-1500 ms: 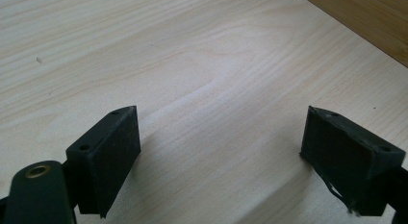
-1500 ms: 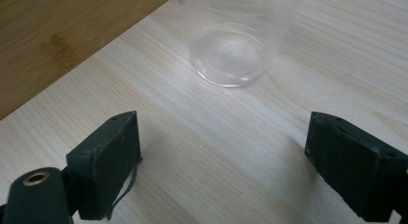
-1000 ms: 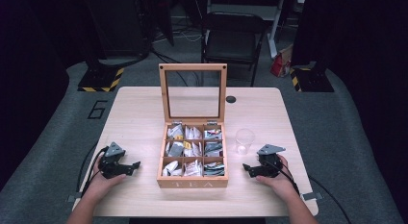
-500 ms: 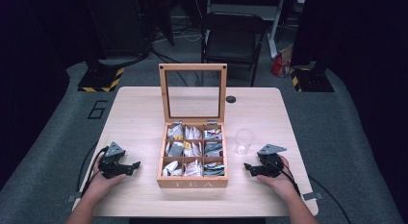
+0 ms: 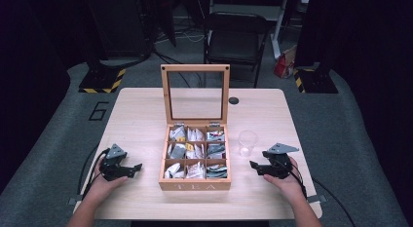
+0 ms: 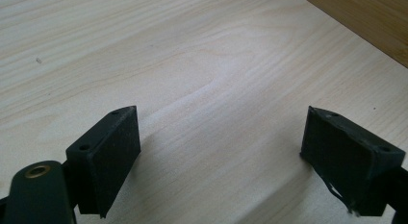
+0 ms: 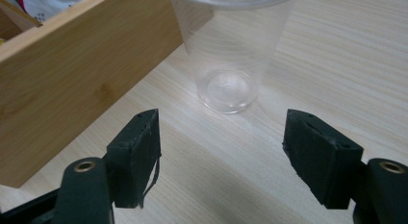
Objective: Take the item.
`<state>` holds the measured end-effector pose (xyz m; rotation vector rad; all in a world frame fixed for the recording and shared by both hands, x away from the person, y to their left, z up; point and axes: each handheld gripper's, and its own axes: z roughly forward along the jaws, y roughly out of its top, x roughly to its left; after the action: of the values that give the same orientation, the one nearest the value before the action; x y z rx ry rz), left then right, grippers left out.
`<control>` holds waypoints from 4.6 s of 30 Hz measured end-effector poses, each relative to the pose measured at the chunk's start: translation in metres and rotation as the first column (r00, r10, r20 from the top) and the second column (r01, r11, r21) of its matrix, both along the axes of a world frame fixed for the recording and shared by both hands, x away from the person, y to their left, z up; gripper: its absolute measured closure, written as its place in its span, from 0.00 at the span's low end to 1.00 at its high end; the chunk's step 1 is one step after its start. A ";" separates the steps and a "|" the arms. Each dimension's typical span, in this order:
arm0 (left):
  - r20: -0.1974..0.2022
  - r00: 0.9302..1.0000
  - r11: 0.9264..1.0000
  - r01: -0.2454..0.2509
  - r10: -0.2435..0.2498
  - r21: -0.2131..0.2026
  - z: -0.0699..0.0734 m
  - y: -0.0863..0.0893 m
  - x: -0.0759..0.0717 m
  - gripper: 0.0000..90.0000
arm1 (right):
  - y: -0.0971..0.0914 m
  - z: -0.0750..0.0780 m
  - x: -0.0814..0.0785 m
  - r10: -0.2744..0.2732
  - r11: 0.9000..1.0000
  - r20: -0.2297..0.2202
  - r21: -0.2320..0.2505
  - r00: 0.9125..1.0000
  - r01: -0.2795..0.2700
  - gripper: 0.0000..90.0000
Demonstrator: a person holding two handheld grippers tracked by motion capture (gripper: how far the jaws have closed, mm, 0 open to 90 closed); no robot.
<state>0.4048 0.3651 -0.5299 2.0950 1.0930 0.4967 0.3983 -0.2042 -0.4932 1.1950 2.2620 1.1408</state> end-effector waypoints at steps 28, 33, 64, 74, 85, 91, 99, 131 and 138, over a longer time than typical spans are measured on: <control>-0.007 1.000 1.000 -0.002 0.002 -0.006 0.000 -0.001 0.000 0.14 | 0.010 0.038 -0.004 0.069 0.997 -0.007 0.017 0.998 -0.069 0.32; -0.007 1.000 1.000 -0.001 0.001 -0.006 0.000 0.000 0.000 0.14 | 0.012 0.041 -0.004 0.070 0.997 -0.012 0.031 0.998 -0.069 0.32; -0.007 1.000 1.000 -0.001 0.001 -0.005 0.000 0.000 0.000 0.14 | 0.046 0.074 0.003 0.156 0.988 0.034 0.018 0.987 -0.157 0.33; -0.007 1.000 1.000 -0.002 0.002 -0.006 0.000 -0.001 0.000 0.14 | 0.065 0.080 0.010 0.203 0.979 0.046 0.013 0.978 -0.204 0.33; -0.008 1.000 1.000 -0.001 0.001 -0.007 0.000 0.000 0.000 0.14 | 0.086 0.087 0.019 0.228 0.973 0.052 0.024 0.972 -0.230 0.34; -0.001 1.000 1.000 -0.005 0.005 -0.010 -0.001 -0.001 0.000 0.15 | 0.094 0.090 0.025 0.243 0.969 0.057 0.021 0.968 -0.244 0.36; -0.005 1.000 1.000 -0.002 0.002 -0.008 0.000 0.000 0.000 0.15 | 0.107 0.093 0.032 0.263 0.964 0.057 0.015 0.963 -0.264 0.39; -0.003 1.000 1.000 0.001 -0.001 -0.006 0.000 0.000 0.000 0.15 | 0.162 0.093 0.051 0.353 0.934 0.070 0.025 0.933 -0.355 0.43; -0.002 1.000 1.000 0.001 -0.001 -0.006 0.000 0.000 0.000 0.15 | 0.172 0.093 0.052 0.363 0.931 0.070 0.025 0.929 -0.365 0.43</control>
<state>0.4050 0.3649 -0.5301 2.0913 1.0936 0.4901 0.4505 -0.0322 -0.4004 0.7523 2.4885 1.3343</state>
